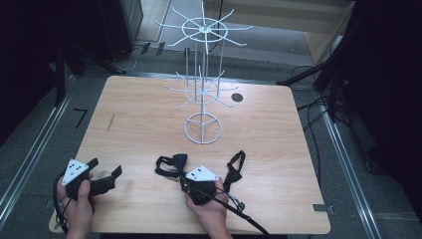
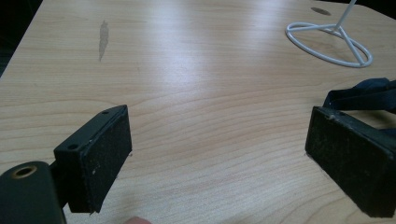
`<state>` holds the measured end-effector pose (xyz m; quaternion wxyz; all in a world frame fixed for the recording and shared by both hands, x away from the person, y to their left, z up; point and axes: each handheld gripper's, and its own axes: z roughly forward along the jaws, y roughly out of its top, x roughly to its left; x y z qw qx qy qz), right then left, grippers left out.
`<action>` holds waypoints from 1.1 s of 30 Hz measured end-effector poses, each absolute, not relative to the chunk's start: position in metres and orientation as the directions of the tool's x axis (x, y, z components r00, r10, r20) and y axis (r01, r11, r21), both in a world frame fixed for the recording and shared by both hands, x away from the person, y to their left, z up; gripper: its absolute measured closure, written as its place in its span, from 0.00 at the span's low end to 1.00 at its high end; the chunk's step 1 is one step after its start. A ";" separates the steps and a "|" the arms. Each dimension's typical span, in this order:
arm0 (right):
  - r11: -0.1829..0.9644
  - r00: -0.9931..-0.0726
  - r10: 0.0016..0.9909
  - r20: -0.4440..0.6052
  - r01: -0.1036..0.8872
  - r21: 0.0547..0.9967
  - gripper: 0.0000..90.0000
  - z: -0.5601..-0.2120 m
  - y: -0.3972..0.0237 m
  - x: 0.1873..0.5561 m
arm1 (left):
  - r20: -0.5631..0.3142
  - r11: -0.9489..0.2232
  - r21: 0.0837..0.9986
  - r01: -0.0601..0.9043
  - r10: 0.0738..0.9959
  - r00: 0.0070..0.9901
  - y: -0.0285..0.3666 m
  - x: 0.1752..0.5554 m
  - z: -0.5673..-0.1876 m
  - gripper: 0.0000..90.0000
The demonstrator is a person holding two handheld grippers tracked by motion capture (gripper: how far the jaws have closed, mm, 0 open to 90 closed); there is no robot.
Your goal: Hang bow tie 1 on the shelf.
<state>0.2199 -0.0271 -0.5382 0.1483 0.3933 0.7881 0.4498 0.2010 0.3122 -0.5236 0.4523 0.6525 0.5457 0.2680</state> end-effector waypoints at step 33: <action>0.169 -0.597 0.794 0.116 0.399 0.901 0.92 -0.507 -0.075 0.216 | -0.139 0.001 0.882 0.471 0.956 0.259 0.312 0.201 -0.524 0.09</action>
